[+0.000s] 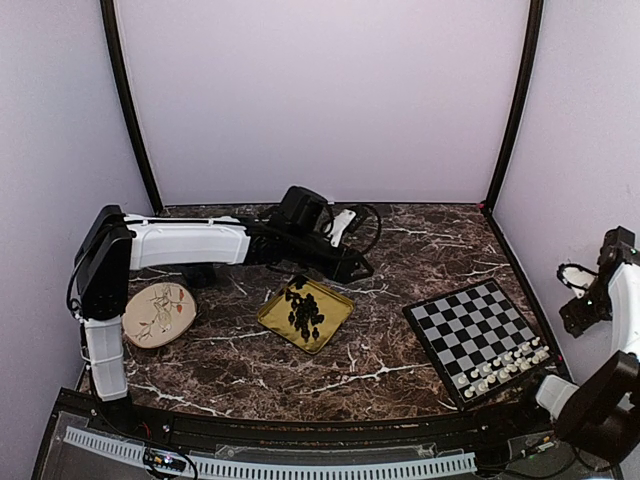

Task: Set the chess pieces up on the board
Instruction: Move the chessboard to the center of the board.

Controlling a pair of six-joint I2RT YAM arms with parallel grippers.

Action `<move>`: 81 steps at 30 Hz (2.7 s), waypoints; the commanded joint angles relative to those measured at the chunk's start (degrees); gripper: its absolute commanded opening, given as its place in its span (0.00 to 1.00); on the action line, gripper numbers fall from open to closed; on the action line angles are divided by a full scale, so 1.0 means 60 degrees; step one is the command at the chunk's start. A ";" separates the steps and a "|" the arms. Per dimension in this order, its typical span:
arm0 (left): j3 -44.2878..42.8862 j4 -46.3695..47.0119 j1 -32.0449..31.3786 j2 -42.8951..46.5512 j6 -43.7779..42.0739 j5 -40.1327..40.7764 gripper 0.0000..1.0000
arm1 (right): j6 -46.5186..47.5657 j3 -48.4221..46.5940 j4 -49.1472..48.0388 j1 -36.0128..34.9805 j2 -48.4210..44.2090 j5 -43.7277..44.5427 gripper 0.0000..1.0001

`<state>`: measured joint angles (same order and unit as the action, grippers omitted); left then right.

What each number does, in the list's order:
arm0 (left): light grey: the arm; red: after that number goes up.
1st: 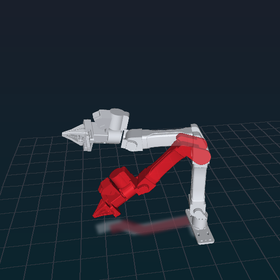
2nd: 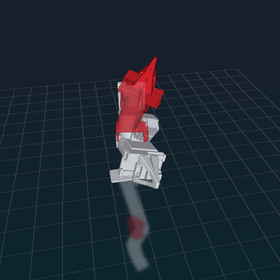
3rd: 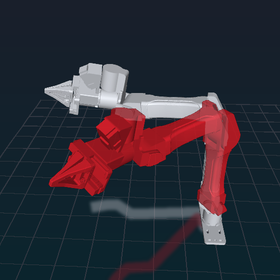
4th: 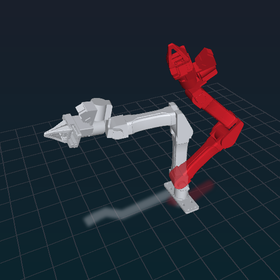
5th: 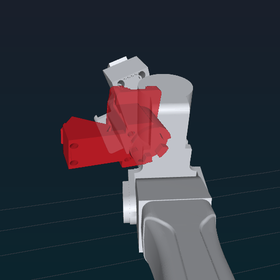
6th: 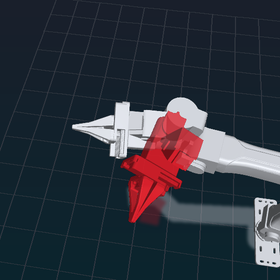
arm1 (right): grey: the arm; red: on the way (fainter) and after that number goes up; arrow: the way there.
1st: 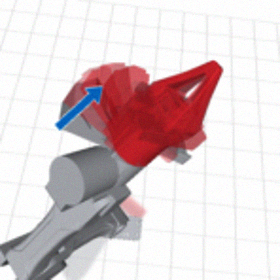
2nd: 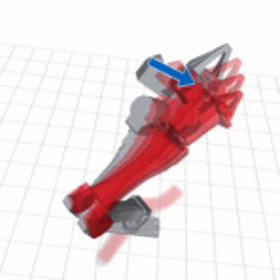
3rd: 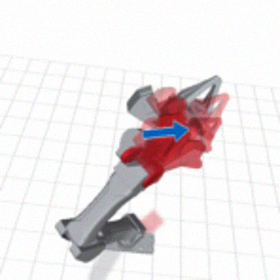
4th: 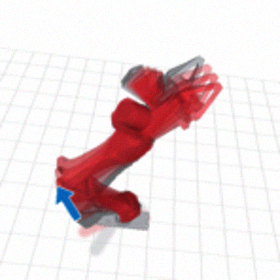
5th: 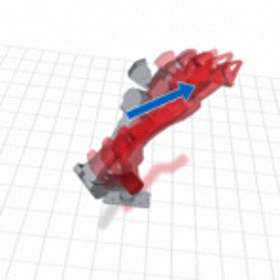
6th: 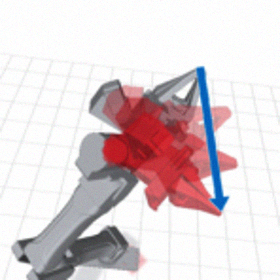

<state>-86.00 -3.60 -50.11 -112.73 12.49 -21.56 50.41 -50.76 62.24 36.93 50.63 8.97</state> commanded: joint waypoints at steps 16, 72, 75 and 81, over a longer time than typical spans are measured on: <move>-0.3319 -0.1237 -0.0028 -0.2214 0.0336 -0.0901 0.47 | 0.3734 0.2097 0.0804 0.0073 -0.0891 0.1409 0.48; -0.2806 -0.1517 -0.0028 -0.2327 0.0569 -0.0644 0.46 | 0.1009 0.2730 -0.4542 -0.1742 0.4662 -0.1576 0.07; -0.2605 -0.1457 -0.0028 -0.2235 0.0569 -0.0528 0.46 | 0.0697 0.2507 -0.4739 -0.2204 0.5100 -0.1640 0.07; -0.2237 -0.1389 -0.0028 -0.2033 0.0577 -0.0367 0.46 | 0.0110 0.1958 -0.4943 -0.2830 0.5926 -0.1878 0.07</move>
<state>-101.27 -11.42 -50.11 -127.22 15.70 -24.69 55.33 -39.35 44.25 23.03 80.93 9.67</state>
